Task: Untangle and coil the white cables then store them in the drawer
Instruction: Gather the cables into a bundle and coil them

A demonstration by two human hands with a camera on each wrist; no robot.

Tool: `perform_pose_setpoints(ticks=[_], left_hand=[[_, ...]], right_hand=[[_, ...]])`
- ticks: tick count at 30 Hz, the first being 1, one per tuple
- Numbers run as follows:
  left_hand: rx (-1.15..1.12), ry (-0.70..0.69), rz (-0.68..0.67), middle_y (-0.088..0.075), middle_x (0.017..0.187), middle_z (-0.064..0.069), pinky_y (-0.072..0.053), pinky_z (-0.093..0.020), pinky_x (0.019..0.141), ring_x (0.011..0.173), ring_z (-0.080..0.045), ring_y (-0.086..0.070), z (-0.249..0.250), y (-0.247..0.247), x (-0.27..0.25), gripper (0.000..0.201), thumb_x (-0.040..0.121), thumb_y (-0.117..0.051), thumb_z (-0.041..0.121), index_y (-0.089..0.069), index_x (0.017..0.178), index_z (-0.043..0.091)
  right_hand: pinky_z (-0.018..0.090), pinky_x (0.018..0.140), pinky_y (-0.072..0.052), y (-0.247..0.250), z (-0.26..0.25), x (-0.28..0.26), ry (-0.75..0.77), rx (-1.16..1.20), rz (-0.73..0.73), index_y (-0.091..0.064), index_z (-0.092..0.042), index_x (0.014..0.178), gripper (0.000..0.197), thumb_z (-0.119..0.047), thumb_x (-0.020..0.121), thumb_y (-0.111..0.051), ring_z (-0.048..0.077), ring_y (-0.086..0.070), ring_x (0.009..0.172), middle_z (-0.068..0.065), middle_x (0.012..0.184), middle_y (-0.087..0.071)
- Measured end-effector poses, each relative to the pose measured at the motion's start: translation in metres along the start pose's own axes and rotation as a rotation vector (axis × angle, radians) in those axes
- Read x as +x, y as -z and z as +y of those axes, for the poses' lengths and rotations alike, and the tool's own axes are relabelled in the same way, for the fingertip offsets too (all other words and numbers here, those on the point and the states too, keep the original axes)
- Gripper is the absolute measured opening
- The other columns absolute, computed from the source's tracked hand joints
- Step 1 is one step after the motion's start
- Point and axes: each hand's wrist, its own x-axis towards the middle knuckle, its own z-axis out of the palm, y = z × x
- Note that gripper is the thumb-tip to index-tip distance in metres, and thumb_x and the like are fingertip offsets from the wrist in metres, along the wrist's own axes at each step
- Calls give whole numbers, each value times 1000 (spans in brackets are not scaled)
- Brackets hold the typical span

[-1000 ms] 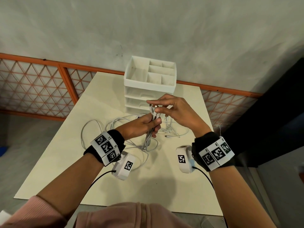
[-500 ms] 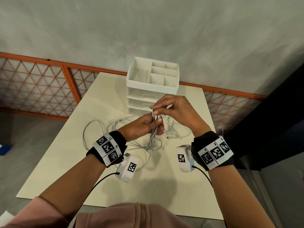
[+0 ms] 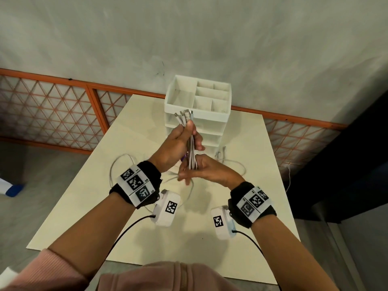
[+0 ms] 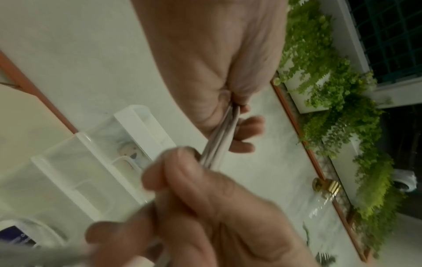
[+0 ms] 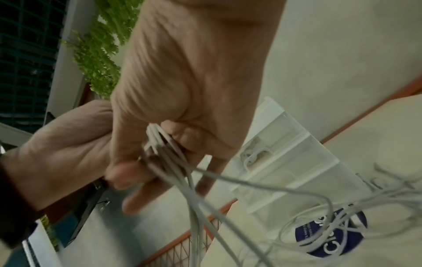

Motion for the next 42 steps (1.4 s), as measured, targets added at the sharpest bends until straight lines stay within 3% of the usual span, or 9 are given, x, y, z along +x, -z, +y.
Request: perform_pose_setpoints(ticks=[3, 7, 11, 14, 19, 23, 33, 36, 42], left_hand=[[-138, -27, 64, -36, 53, 12, -39, -19, 53, 47, -6, -33, 6, 10, 0, 37, 103, -23, 30, -40, 74, 16], [-143, -120, 166, -28, 53, 13, -25, -17, 45, 45, -4, -24, 20, 29, -4, 36, 103, -23, 31, -38, 73, 18], [-47, -176, 218, -23, 52, 13, -15, -22, 44, 47, -8, -13, 40, 52, -13, 37, 101, -31, 34, -30, 66, 23], [311, -139, 263, -23, 47, 8, -18, -22, 41, 42, -11, -16, 31, 52, -24, 46, 87, -64, 33, -33, 55, 19], [733, 130, -52, -28, 40, 11, -19, -20, 42, 39, -7, -23, 0, 38, -30, 34, 58, -88, 32, -58, 65, 16], [845, 85, -86, -44, 32, 12, -28, -12, 43, 34, 1, -41, -12, 16, -27, 45, 78, -75, 25, -43, 46, 25], [638, -259, 403, -48, 49, 11, -32, -10, 47, 42, 2, -43, 25, 39, -5, 34, 88, -63, 16, -51, 56, 20], [511, -225, 536, -57, 59, -3, -39, -23, 58, 57, -11, -48, 18, 58, -2, 24, 88, -63, 18, -63, 71, 1], [586, 65, 688, -49, 56, -4, -34, -25, 53, 47, -3, -48, -17, 89, -6, 26, 87, -64, 21, -57, 66, 8]], right_hand=[[19, 67, -48, 7, -2, 0, -37, -18, 84, -60, -13, 64, 28, -24, 90, -62, 12, -62, 56, -4, 46, -55], [7, 56, -40, 24, 9, -7, -159, -223, 45, -64, -15, 54, 42, -36, 90, -60, 2, -58, 49, -6, 48, -63], [18, 62, -45, 41, 36, -20, -232, -229, 174, -60, -28, 37, 51, -39, 87, -63, 14, -64, 57, 3, 47, -55], [25, 49, -32, 51, 35, -21, -204, -195, 346, -56, -28, 38, 48, -33, 83, -69, 9, -41, 41, -11, 37, -41], [20, 47, -29, 54, 5, -17, -60, -394, 378, -59, -25, 51, 32, -15, 79, -72, 1, -39, 38, -12, 40, -46], [20, 48, -30, 54, -18, -13, 29, -449, 392, -57, -20, 51, 31, -9, 78, -69, 0, -40, 40, -11, 42, -47], [21, 61, -44, 72, 48, -22, -143, -147, 330, -62, -12, 62, 29, -31, 82, -70, 13, -56, 52, 0, 54, -63], [21, 70, -45, 80, 60, -27, -141, -140, 357, -63, -12, 67, 25, -29, 85, -67, 9, -62, 60, 2, 60, -64], [21, 56, -38, 96, 31, -31, -60, -91, 534, -56, -14, 61, 37, -41, 86, -60, 6, -44, 45, -5, 48, -48]])
